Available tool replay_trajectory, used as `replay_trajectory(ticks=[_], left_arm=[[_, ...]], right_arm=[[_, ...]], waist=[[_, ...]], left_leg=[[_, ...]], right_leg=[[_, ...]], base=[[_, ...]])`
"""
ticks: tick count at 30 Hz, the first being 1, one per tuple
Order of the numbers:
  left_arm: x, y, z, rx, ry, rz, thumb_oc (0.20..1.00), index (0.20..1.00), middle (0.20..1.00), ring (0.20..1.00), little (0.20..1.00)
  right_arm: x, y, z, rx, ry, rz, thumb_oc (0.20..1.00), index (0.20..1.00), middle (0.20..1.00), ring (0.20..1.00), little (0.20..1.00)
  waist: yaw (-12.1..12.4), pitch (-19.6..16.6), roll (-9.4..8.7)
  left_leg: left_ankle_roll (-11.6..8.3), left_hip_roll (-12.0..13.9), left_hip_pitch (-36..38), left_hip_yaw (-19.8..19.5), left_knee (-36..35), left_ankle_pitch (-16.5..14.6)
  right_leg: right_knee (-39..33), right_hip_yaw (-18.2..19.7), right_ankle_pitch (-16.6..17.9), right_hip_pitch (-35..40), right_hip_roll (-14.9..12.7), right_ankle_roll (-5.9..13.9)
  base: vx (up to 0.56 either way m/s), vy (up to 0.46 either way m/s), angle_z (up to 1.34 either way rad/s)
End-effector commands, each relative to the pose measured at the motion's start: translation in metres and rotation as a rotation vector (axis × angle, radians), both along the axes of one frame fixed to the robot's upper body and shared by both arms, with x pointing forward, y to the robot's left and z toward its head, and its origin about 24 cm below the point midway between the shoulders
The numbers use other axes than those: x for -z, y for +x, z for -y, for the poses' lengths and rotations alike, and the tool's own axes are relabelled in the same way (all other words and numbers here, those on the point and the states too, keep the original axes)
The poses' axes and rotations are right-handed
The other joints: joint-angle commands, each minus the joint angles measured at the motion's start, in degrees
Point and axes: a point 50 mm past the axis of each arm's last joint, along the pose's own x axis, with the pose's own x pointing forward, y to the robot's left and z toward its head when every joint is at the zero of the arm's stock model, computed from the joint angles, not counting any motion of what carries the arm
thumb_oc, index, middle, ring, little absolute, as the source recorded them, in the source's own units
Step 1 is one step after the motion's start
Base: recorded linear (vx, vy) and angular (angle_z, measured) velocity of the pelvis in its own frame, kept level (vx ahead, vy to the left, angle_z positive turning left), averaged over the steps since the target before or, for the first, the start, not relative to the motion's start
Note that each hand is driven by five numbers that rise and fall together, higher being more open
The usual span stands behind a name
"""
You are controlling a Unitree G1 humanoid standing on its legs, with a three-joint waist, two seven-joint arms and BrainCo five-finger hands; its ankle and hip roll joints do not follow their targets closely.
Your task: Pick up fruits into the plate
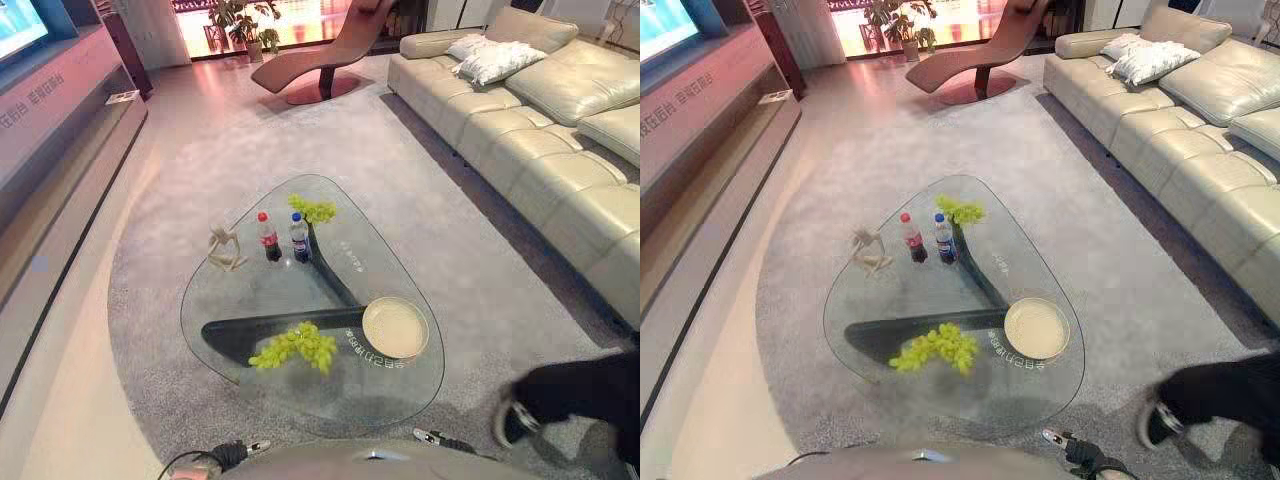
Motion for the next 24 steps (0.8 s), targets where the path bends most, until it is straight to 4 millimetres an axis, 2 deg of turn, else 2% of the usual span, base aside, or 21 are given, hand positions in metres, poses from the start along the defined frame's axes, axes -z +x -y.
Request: replay_trajectory(ticks=[1, 6, 13, 20, 22, 24], left_arm=[[-0.004, 0.029, -0.001, 0.026, 0.001, 0.075, 1.0, 1.0, 1.0, 1.0, 1.0], [-0.002, 0.02, -0.005, 0.006, 0.032, 0.021, 1.0, 1.0, 1.0, 1.0, 1.0], [-0.003, 0.022, -0.007, 0.038, 0.06, 0.029, 1.0, 1.0, 1.0, 1.0, 1.0], [-0.01, 0.05, -0.008, 0.217, 0.184, 0.131, 1.0, 1.0, 1.0, 1.0, 1.0], [-0.017, 0.071, -0.005, 0.279, 0.244, 0.212, 1.0, 1.0, 1.0, 1.0, 1.0], [-0.021, 0.082, -0.005, 0.304, 0.275, 0.254, 1.0, 1.0, 1.0, 1.0, 1.0]], right_arm=[[0.0, 0.026, -0.016, -0.044, 0.033, 0.048, 1.0, 1.0, 1.0, 1.0, 1.0], [0.0, 0.026, -0.018, -0.052, 0.038, 0.044, 1.0, 1.0, 1.0, 1.0, 1.0], [0.0, 0.029, -0.02, -0.067, 0.032, 0.047, 1.0, 1.0, 1.0, 1.0, 1.0], [-0.006, 0.054, -0.026, -0.128, 0.023, 0.103, 1.0, 1.0, 1.0, 1.0, 1.0], [-0.011, 0.071, -0.028, -0.158, 0.021, 0.157, 1.0, 1.0, 1.0, 1.0, 1.0], [-0.014, 0.079, -0.028, -0.166, 0.024, 0.184, 1.0, 1.0, 1.0, 1.0, 1.0]], waist=[[0.78, 3.6, -1.55], [0.78, 3.76, -2.01], [0.62, 4.69, -2.28], [0.51, 8.0, -2.64], [0.37, 10.17, -2.73], [0.24, 11.25, -2.77]], left_leg=[[2.58, -2.06, 3.82, 3.43, 0.68, -9.56], [2.42, -1.88, 3.71, 3.61, 0.62, -9.46], [2.44, -1.67, 3.17, 3.98, 0.81, -9.29], [2.48, -1.27, 0.33, 4.29, 1.59, -8.75], [2.57, -1.15, -1.44, 4.16, 2.08, -8.35], [2.55, -1.11, -2.14, 4.17, 2.2, -8.15]], right_leg=[[2.68, 1.83, -2.81, -0.11, -1.75, 2.76], [2.49, 1.87, -2.57, -0.26, -1.74, 2.85], [2.99, 2.24, -2.48, -1.06, -1.81, 2.85], [3.99, 3.62, -1.95, -4.55, -1.8, 2.85], [4.43, 4.48, -1.44, -6.58, -1.74, 2.94], [4.58, 4.78, -1.21, -7.41, -1.69, 2.94]], base=[[0.35, 0.044, -0.57], [0.0, -0.006, 0.0], [0.01, -0.002, -0.01], [-0.07, -0.012, -0.05], [-0.12, 0.006, -0.17], [-0.11, 0.016, -0.09]])
